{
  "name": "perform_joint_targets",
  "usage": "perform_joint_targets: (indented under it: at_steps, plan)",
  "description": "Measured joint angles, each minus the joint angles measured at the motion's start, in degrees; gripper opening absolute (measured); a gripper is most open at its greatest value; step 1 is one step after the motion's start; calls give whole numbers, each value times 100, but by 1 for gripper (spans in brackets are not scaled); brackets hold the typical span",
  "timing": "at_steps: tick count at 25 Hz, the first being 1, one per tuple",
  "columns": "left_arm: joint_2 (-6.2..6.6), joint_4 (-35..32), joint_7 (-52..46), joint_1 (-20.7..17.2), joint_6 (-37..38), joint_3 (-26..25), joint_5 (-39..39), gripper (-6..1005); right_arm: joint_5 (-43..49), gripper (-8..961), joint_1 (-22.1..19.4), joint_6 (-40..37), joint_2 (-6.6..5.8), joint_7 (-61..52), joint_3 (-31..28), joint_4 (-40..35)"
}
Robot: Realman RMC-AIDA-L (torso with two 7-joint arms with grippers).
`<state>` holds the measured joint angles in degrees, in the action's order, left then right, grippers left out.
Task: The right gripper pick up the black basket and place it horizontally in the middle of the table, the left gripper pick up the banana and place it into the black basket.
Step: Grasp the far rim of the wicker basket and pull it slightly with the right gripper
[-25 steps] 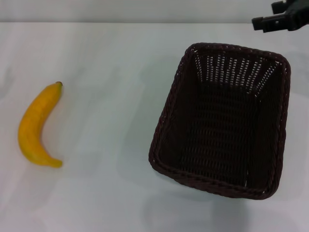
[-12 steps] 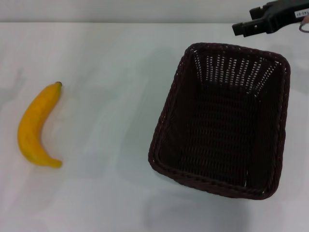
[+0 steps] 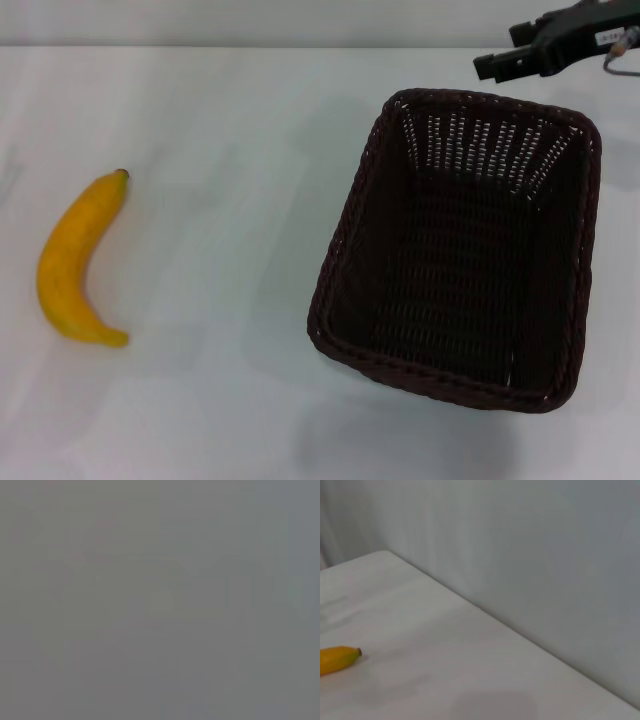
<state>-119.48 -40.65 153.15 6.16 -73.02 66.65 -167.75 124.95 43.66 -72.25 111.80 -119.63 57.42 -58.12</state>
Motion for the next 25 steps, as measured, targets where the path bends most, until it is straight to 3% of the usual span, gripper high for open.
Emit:
perform_joint_targets:
  at_steps: [17,25]
  plan:
    - [4,4,-35,-3,-41,33,6,880,138,680,266,465,-86,419,45,978]
    - [-4,5,-48,-27,-54,56,6,880,805,680,313,396,-25,375,44,989]
